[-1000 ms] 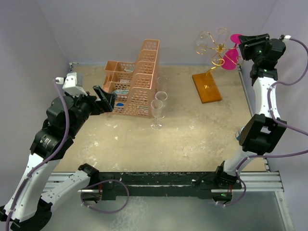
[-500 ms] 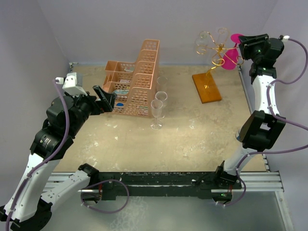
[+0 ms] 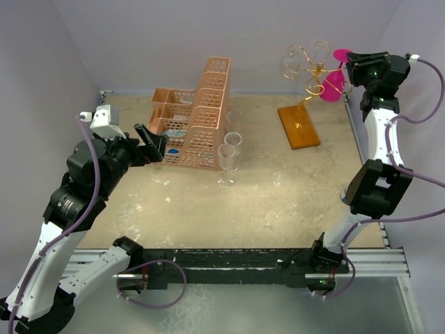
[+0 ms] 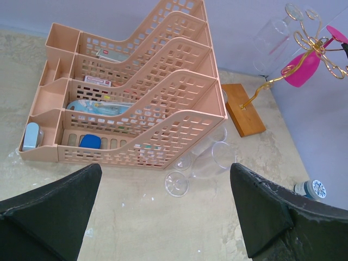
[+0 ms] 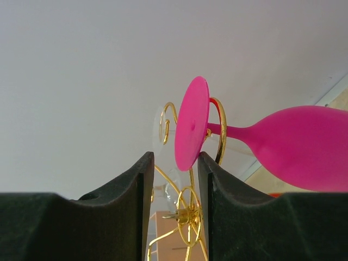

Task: Take the wine glass off the wine glass rack
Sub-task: Pick up the wine glass from the wine rack.

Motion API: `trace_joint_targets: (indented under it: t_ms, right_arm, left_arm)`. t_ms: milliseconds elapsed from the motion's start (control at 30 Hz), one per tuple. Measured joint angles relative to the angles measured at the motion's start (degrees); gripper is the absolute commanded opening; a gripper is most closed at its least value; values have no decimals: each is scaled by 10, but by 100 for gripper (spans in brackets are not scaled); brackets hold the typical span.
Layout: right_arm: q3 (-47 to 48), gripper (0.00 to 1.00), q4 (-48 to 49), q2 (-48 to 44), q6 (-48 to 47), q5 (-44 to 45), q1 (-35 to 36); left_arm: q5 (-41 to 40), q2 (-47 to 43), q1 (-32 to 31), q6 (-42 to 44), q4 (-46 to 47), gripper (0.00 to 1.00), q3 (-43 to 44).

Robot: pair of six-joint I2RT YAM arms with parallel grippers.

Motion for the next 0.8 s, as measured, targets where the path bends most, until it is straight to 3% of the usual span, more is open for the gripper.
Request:
trace_joint_targets:
  t_ms: [800]
  right_arm:
    - [-6, 21, 0, 10, 66, 5, 0]
  left_arm:
    - [0, -7, 0, 0, 0, 99, -2]
